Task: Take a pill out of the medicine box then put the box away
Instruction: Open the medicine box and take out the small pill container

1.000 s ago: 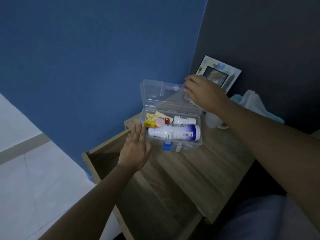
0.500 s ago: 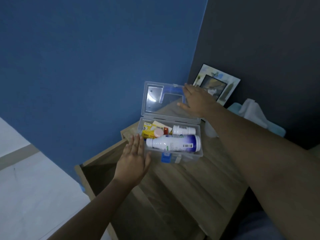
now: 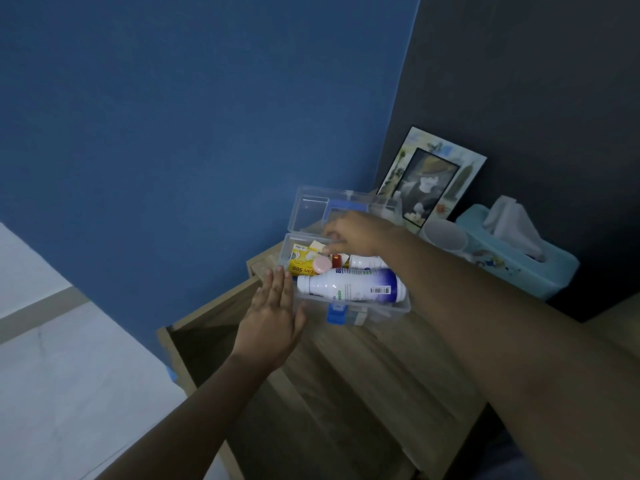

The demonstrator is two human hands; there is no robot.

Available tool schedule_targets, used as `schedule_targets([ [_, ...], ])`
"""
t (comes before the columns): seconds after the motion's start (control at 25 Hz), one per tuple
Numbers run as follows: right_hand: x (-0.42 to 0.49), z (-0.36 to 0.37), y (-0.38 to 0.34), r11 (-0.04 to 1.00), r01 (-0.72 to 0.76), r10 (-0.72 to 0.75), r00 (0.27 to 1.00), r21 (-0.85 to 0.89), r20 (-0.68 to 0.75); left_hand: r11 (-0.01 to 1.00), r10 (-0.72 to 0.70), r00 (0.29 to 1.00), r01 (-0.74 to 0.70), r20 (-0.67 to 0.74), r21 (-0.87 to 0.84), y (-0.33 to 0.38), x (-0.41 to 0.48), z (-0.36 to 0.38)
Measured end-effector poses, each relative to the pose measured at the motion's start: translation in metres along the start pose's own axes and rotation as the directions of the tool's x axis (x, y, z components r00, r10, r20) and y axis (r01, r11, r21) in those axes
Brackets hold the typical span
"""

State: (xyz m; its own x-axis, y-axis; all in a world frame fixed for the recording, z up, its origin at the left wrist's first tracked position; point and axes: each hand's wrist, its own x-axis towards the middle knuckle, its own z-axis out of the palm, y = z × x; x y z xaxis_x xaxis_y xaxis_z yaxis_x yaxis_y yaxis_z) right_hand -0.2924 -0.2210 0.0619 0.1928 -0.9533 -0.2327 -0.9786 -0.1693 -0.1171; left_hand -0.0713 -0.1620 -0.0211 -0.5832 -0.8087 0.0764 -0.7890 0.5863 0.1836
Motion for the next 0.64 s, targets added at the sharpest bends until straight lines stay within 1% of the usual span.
schedule_targets([
  [0.12, 0.007, 0.007, -0.006, 0.997, -0.061, 0.059, 0.997, 0.04, 0.047, 1.0, 0.006, 1.0, -0.007, -0.011, -0.025, 0.002, 0.001, 0.0],
  [0.2, 0.013, 0.012, -0.011, 0.989, -0.115, 0.108, 0.991, 0.096, 0.079, 0.999, 0.006, 1.0, -0.006, -0.006, -0.037, 0.0, 0.0, 0.0],
  [0.4, 0.02, 0.02, -0.017, 0.974, -0.165, 0.148, 0.982, 0.156, 0.117, 0.999, 0.019, 1.0, -0.019, 0.007, -0.033, -0.004, 0.0, 0.001],
  [0.56, 0.023, 0.021, -0.019, 0.962, -0.186, 0.168, 0.981, 0.202, 0.101, 0.999, 0.018, 1.0, -0.018, -0.017, -0.039, -0.004, 0.0, 0.002],
  [0.64, 0.023, 0.022, -0.019, 0.945, -0.189, 0.174, 0.982, 0.269, 0.078, 0.999, 0.016, 1.0, -0.017, -0.017, -0.04, -0.004, 0.0, 0.002],
])
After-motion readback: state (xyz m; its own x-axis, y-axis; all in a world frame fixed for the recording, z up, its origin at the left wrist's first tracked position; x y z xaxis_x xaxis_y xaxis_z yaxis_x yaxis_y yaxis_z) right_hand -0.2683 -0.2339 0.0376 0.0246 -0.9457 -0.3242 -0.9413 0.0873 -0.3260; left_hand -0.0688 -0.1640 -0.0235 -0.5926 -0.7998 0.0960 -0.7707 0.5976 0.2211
